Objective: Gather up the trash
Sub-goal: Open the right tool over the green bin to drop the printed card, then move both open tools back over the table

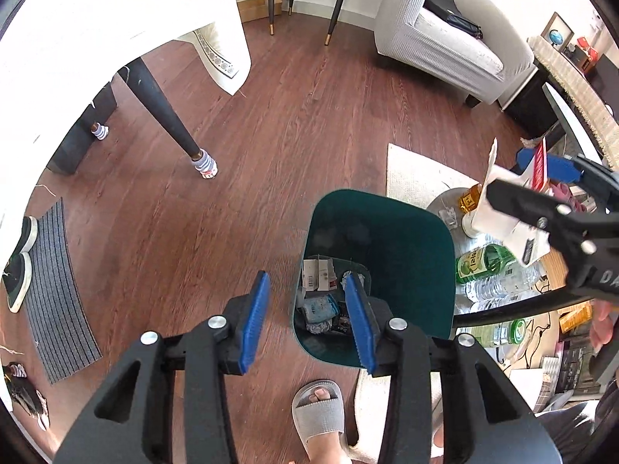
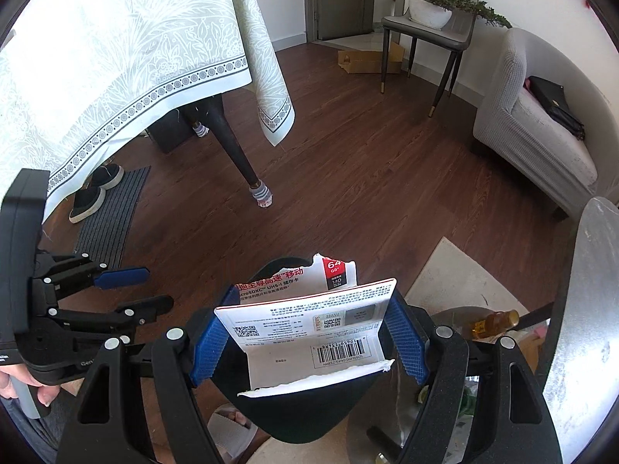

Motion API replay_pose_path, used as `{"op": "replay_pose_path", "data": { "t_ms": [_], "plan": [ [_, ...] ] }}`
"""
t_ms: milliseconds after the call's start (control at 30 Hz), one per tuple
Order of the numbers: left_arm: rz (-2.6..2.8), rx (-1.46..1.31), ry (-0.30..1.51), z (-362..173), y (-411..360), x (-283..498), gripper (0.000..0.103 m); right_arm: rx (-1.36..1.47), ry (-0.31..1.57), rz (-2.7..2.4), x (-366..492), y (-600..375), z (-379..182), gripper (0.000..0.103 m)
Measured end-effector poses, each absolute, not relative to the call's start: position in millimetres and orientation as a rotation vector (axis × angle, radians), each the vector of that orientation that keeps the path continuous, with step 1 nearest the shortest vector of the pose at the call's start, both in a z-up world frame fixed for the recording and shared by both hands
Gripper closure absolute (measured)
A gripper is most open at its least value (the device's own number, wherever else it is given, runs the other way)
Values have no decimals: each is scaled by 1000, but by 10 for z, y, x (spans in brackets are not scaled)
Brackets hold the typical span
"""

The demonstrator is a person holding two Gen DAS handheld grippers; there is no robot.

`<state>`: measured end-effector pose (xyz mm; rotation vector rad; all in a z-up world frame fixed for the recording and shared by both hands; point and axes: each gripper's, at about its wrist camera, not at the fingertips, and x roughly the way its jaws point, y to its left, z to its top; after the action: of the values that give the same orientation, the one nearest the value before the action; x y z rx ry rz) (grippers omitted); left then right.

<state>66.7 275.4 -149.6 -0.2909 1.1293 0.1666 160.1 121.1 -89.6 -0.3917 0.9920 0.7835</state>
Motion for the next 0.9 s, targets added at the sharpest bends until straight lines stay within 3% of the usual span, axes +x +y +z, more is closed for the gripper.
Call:
{"op": "replay_pose_path", "data": {
  "t_ms": [433, 900],
  "plan": [
    [151, -362, 900, -732, 2844, 560, 77, -498, 1147, 777, 1494, 1379, -1571, 27],
    [106, -376, 752, -140, 2592, 597, 77, -539, 1197, 779, 1367, 1255, -1722, 23]
  ]
}}
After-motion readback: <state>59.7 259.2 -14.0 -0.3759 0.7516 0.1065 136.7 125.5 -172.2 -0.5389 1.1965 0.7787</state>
